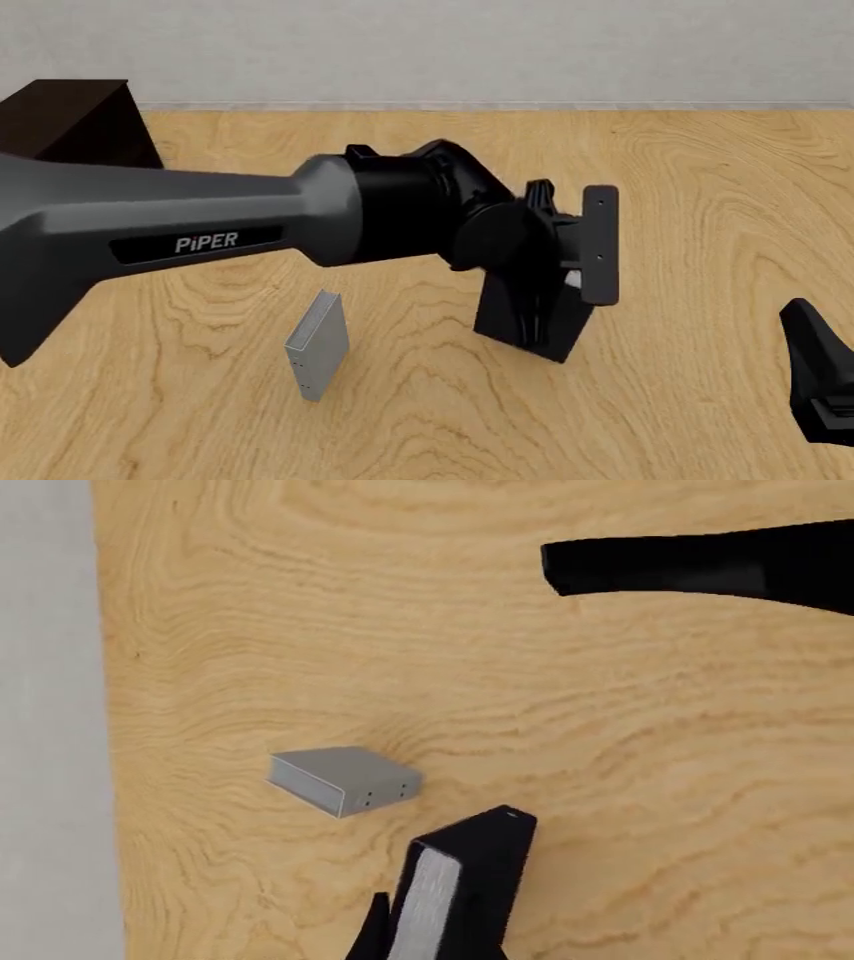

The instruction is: Pick up the book in the middle and place it on the cabinet shelf.

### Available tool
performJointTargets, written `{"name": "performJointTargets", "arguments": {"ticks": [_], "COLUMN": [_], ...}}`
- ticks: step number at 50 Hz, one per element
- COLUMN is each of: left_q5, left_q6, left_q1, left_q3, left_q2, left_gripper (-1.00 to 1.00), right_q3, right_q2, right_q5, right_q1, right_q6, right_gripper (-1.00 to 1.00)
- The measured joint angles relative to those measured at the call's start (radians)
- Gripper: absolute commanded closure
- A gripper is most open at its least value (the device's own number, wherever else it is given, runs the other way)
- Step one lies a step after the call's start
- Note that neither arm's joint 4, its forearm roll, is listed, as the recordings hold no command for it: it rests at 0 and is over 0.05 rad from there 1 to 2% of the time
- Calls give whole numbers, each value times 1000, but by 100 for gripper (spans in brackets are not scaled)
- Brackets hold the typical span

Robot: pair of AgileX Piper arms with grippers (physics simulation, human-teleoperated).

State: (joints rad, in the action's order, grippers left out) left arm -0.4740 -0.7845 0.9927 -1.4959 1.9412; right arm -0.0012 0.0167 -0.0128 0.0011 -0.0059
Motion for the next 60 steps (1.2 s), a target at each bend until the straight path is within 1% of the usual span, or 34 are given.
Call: {"name": "performJointTargets", "arguments": {"ticks": [17,23,39,52,60], "left_q5": [-32,-51,-101,-115,-120], "left_q6": [-4,-14,-60,-101,-117], "left_q1": [53,68,53,-2,-30], "left_q3": [119,146,154,138,146], "left_q2": [-99,-124,-152,-180,-211], "left_gripper": [100,100,100,100,100], "right_q3": [0,0,0,0,0], "right_q2": [0,0,0,0,0], "right_q5": [0,0,0,0,0], "right_q1": [0,0,0,0,0], "right_q6": [0,0,0,0,0], "right_gripper": [-100,-100,-100,-100,-100]}}
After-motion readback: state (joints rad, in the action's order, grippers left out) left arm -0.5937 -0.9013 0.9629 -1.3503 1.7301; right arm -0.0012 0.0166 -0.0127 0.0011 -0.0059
